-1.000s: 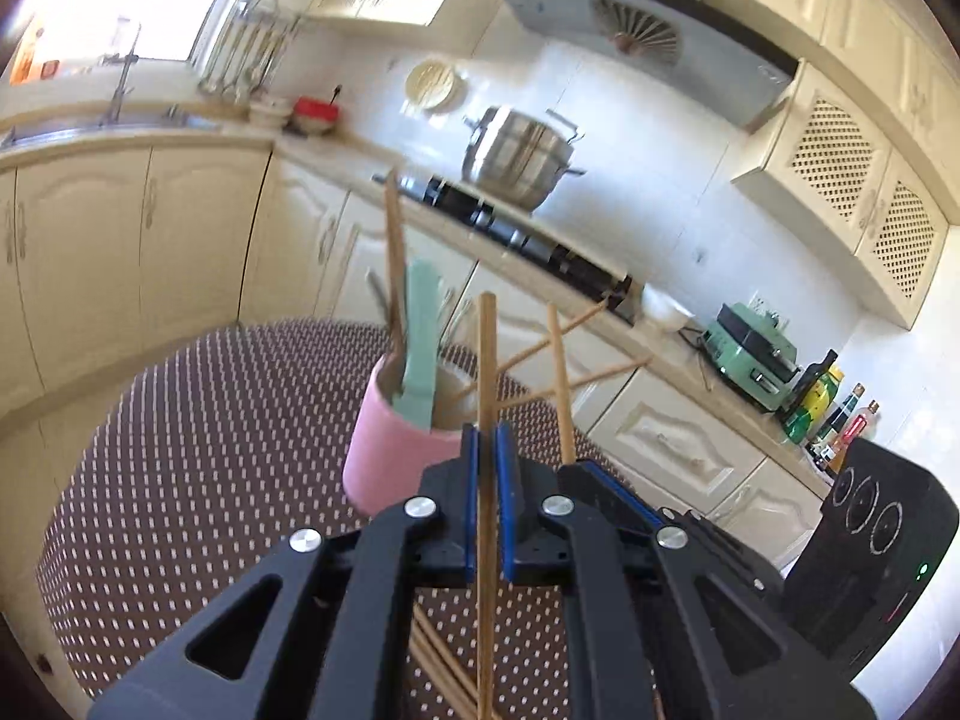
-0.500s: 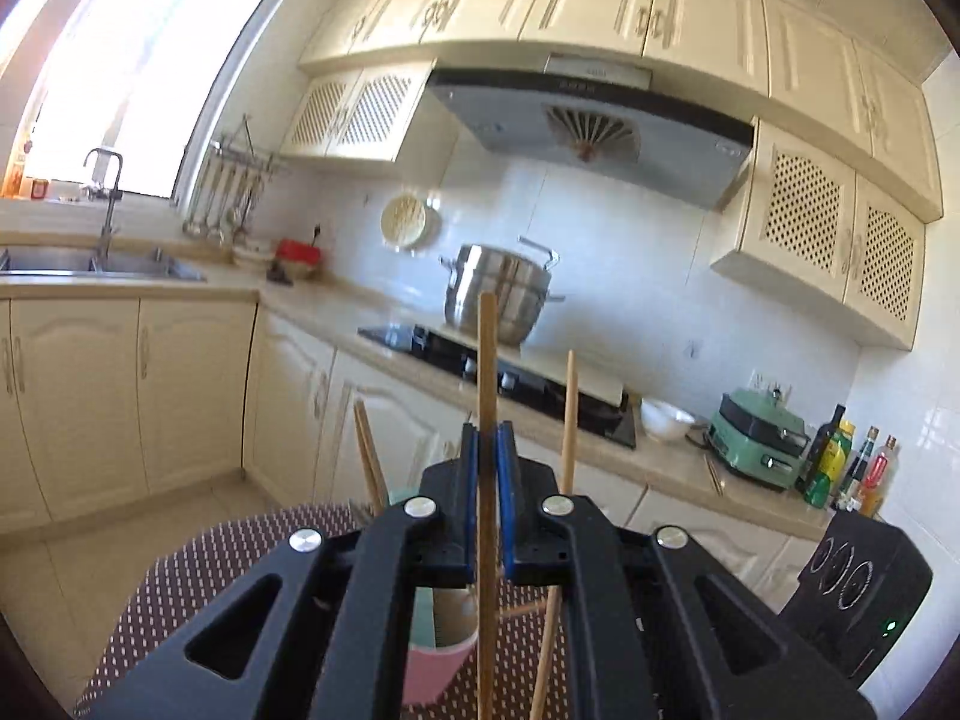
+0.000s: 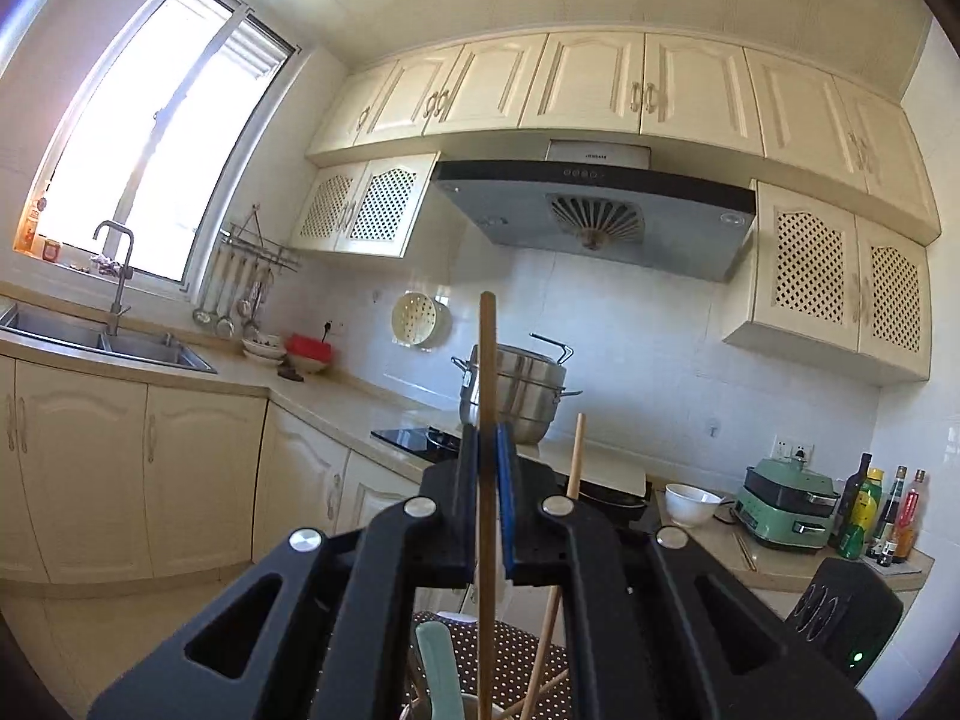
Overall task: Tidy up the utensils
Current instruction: 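Lift both chopsticks upright over the pink cup, then open both tools to drop the chopsticks into the pink cup, then move both open tools back down toward the remaining utensils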
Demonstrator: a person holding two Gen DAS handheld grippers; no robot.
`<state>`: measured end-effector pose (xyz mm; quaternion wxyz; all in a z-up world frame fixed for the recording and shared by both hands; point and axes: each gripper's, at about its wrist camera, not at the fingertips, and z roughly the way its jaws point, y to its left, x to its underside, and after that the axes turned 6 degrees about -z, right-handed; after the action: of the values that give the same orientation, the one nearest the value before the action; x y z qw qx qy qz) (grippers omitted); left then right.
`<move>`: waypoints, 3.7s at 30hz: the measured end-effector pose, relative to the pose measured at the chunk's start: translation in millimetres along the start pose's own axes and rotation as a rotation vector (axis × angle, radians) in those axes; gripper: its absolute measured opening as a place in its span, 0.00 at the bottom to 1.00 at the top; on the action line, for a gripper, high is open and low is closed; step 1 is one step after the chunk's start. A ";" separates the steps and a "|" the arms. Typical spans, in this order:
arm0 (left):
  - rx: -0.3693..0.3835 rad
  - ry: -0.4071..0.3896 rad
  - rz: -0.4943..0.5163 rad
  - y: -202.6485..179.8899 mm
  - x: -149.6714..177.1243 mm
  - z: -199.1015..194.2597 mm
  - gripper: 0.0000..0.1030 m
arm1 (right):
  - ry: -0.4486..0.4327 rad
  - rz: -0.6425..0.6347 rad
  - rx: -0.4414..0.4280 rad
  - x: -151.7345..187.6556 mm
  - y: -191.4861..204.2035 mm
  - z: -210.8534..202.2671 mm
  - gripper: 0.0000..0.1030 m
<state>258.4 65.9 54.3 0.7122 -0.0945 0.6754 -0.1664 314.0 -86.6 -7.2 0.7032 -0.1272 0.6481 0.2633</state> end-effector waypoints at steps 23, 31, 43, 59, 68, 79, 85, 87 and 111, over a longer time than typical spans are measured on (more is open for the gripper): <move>-0.047 0.123 -0.012 23.7 39.5 26.1 0.30 | -0.065 -0.112 0.071 9.4 5.4 4.1 0.06; -0.087 0.148 -0.010 28.5 42.0 24.7 0.32 | -0.081 -0.118 0.091 11.4 5.2 1.1 0.06; -0.100 0.163 -0.004 28.1 42.9 22.3 0.36 | -0.081 -0.135 0.118 13.1 7.2 -0.2 0.07; -0.089 0.160 -0.043 26.8 30.3 -6.4 0.45 | -0.046 -0.191 0.154 -4.7 15.0 -21.4 0.52; -0.095 0.235 -0.070 25.2 21.6 -36.7 0.46 | -0.035 -0.253 0.188 -31.8 23.9 -55.4 0.60; -0.198 0.621 -0.137 33.6 79.5 -53.1 0.46 | 0.213 -0.306 0.249 -22.7 31.2 -94.6 0.62; -0.235 0.782 -0.141 40.2 128.7 -65.5 0.46 | 0.425 -0.289 0.233 11.3 28.0 -108.3 0.62; -0.248 0.833 -0.132 42.8 142.4 -69.3 0.46 | 0.493 -0.292 0.223 23.4 28.3 -111.1 0.62; -0.373 1.049 0.105 42.3 228.2 -90.3 0.30 | 1.083 -0.182 0.080 109.4 19.6 -98.5 0.62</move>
<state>180.8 30.0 -179.6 0.2595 -0.0896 0.9610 -0.0331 222.7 -99.1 -123.6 0.2935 -0.2732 0.9131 0.0737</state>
